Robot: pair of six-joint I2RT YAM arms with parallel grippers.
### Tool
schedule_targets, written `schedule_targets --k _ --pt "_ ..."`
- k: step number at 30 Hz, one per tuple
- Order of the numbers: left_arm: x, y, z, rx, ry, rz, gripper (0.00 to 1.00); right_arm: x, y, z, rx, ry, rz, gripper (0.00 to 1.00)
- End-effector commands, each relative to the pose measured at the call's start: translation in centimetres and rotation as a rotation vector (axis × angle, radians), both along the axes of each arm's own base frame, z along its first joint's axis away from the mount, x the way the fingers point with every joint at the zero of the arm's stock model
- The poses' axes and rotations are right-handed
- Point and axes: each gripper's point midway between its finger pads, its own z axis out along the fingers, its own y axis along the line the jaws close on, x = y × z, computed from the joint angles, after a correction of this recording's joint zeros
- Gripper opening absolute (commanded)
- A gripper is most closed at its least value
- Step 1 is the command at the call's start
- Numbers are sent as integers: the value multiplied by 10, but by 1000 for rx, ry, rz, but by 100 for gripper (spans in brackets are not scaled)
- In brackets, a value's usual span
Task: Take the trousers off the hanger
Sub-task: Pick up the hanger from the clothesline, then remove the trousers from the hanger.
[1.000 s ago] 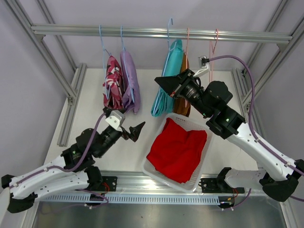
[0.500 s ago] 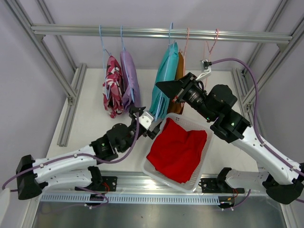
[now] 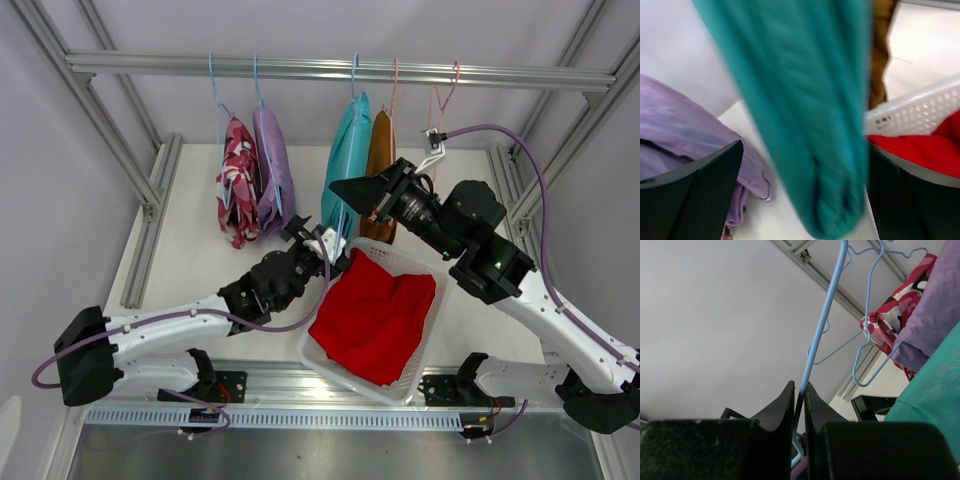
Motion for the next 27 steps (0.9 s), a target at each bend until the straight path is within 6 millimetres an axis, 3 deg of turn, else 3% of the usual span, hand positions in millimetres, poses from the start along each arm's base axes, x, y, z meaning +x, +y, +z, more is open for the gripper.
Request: schedule_targets --k 1,11,19,27 --pt "13 9 60 -131 -93 27 99 -29 -28 70 149 -192 15 0" --pt "29 35 77 -139 -95 63 94 -30 -27 63 127 -190 20 0" --pt "16 31 68 -151 -38 -8 92 -21 -20 51 98 -181 9 0" --pt "3 32 76 -178 -35 -61 92 -15 -12 44 81 -172 7 0"
